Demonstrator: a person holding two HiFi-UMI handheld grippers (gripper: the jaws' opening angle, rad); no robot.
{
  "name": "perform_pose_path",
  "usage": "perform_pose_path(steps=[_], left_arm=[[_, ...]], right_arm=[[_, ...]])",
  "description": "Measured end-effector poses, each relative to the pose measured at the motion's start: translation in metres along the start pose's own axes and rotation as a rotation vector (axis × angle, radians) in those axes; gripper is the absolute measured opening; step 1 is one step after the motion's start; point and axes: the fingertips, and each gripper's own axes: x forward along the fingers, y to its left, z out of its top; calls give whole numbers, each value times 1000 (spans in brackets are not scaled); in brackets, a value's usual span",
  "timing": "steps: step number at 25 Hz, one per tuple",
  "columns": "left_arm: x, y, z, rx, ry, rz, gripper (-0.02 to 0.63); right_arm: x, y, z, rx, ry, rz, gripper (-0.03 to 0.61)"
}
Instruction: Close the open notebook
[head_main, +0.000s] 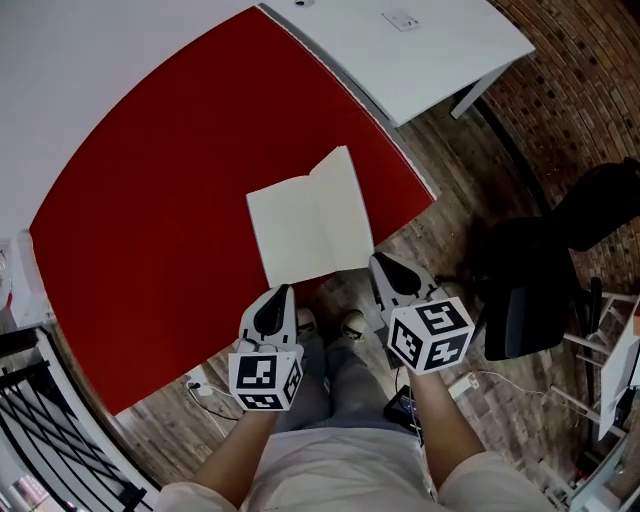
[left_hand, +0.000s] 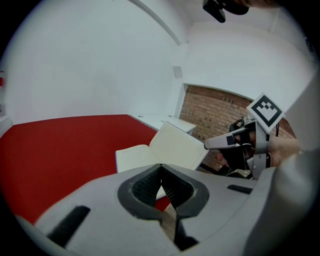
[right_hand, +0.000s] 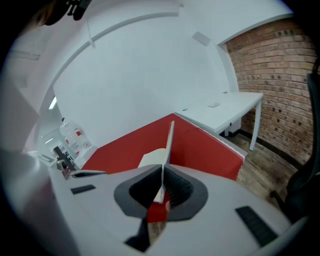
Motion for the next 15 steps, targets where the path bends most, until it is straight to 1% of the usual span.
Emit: perform_pose_path(steps=[3,7,11,15], left_arm=[[-9,12,-3,-18,-2,23,6],[-22,26,-5,-33,-11,52,6],[-34,45,-7,-47,-20,89,6],[-47,67,-7,-59,-32,134,6]], right_arm=[[8,35,2,-61,10,53,18],[24,81,-8,-106,35,129,18],[45,112,-24,-132,74,165,18],[63,130,-40,-152,116,184,19]])
